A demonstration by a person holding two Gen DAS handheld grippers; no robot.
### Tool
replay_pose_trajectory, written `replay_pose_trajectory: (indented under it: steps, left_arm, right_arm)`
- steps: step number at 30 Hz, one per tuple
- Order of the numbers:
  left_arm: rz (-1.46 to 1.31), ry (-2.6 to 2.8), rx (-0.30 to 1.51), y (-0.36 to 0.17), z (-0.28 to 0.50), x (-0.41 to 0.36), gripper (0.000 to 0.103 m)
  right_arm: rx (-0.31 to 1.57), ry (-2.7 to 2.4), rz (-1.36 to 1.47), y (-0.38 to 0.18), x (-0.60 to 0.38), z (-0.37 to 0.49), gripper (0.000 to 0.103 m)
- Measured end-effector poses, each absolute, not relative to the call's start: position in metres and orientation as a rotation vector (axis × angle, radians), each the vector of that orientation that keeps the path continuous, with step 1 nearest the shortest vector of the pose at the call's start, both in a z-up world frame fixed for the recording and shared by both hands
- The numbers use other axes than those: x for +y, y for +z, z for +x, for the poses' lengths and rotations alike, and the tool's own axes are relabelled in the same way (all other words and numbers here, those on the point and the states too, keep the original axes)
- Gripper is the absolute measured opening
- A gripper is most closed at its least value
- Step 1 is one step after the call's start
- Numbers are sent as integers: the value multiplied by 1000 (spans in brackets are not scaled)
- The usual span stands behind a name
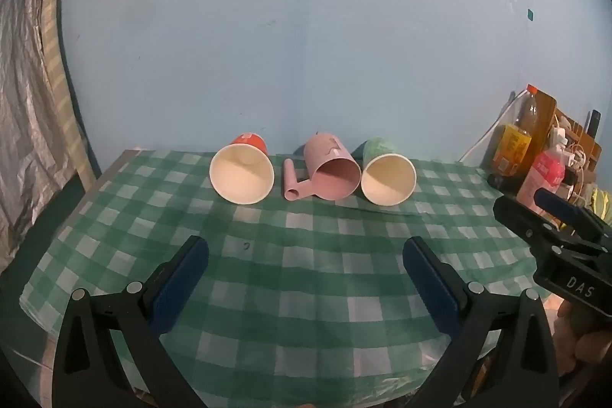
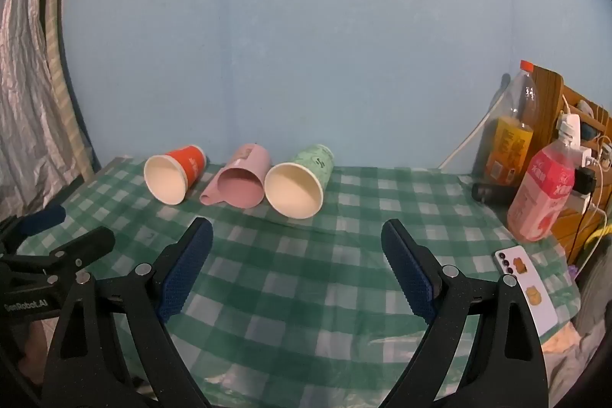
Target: Flip cup upside down
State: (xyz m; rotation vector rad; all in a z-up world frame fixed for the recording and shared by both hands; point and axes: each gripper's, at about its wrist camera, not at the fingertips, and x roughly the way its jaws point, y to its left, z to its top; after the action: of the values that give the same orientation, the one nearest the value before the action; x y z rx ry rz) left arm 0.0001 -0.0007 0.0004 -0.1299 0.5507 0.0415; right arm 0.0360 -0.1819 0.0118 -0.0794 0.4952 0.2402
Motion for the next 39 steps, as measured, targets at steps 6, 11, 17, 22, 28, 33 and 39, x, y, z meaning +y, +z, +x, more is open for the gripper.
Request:
replay_pose_trajectory:
  steps: [6,11,17,22,28,33,39]
  left_arm:
    - [-126,33,530,-2,0,-9,102]
    - [-137,24,526,3,0,-7,102]
    - [-147,20,525,5,3,-4,102]
    - [-160,13,530,5,6,0,102]
    - [-158,15,532,1,3,-1,102]
    - [-157,12,532,1,3,0,102]
    - [-157,12,534,1,4,0,102]
  right_arm:
    - [486,244,-69,11,-183,35,90]
    - [483,250,-65,8,-182,36,90]
    - [484,254,-68,10,-183,36,90]
    - [487,259,-73,7,-181,35,90]
    - [493,264,-79,4,-179,35,90]
    - [495,262,-78,5,-179,36,90]
    - [494,263,-76,5,-179,36,90]
